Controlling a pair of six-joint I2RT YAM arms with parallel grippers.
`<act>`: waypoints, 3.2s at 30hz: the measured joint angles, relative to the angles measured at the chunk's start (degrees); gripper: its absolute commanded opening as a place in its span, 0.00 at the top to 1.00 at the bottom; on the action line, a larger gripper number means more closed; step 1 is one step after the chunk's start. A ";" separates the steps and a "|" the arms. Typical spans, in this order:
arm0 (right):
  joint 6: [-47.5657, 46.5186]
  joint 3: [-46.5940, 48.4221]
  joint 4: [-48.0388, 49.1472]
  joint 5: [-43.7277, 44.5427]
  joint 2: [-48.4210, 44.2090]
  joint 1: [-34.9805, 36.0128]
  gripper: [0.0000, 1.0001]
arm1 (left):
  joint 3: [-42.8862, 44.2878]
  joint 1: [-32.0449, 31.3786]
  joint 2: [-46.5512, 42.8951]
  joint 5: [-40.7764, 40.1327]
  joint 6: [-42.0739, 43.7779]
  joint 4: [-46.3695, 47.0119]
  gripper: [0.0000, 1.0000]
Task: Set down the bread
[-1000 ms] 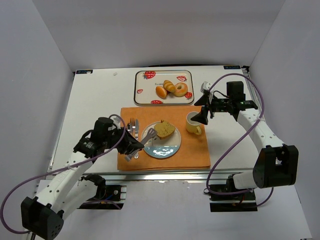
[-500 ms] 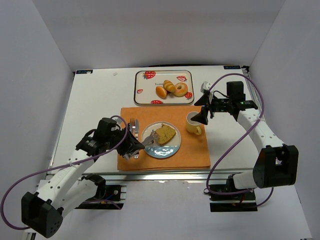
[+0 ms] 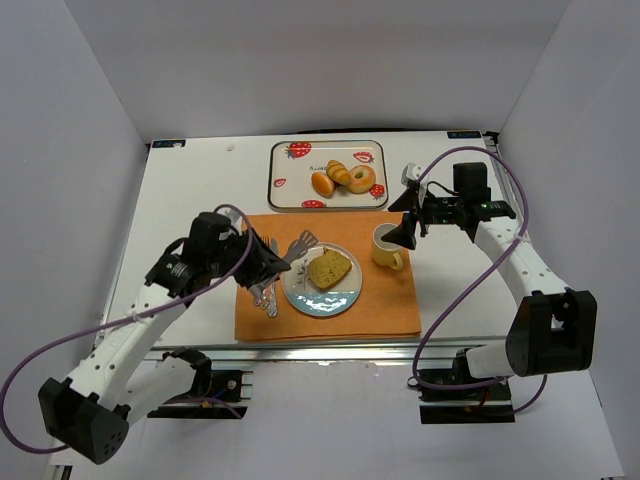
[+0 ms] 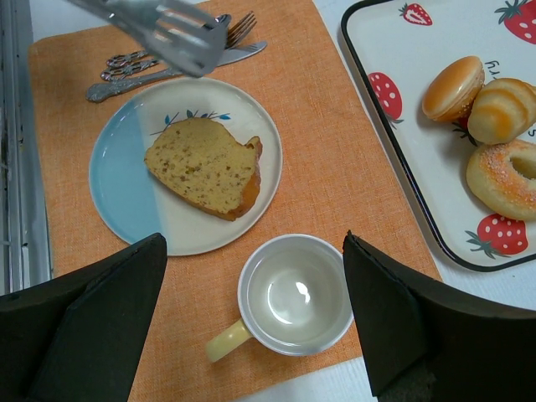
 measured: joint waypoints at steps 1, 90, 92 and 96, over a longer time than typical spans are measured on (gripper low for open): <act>0.00 0.00 0.00 0.00 0.00 0.00 0.11 | 1.62 0.00 1.55 -0.35 0.24 0.76 0.49; 0.46 -3.30 2.01 -0.26 -1.20 -1.05 0.11 | 36.04 8.63 59.74 6.95 5.62 20.46 0.42; 0.46 -3.30 2.01 -0.26 -1.22 -1.18 0.11 | 36.94 8.63 60.52 7.21 5.53 20.48 0.42; 0.48 -3.32 2.03 -0.28 -1.22 -1.29 0.11 | 37.79 8.63 61.20 7.85 5.42 20.48 0.42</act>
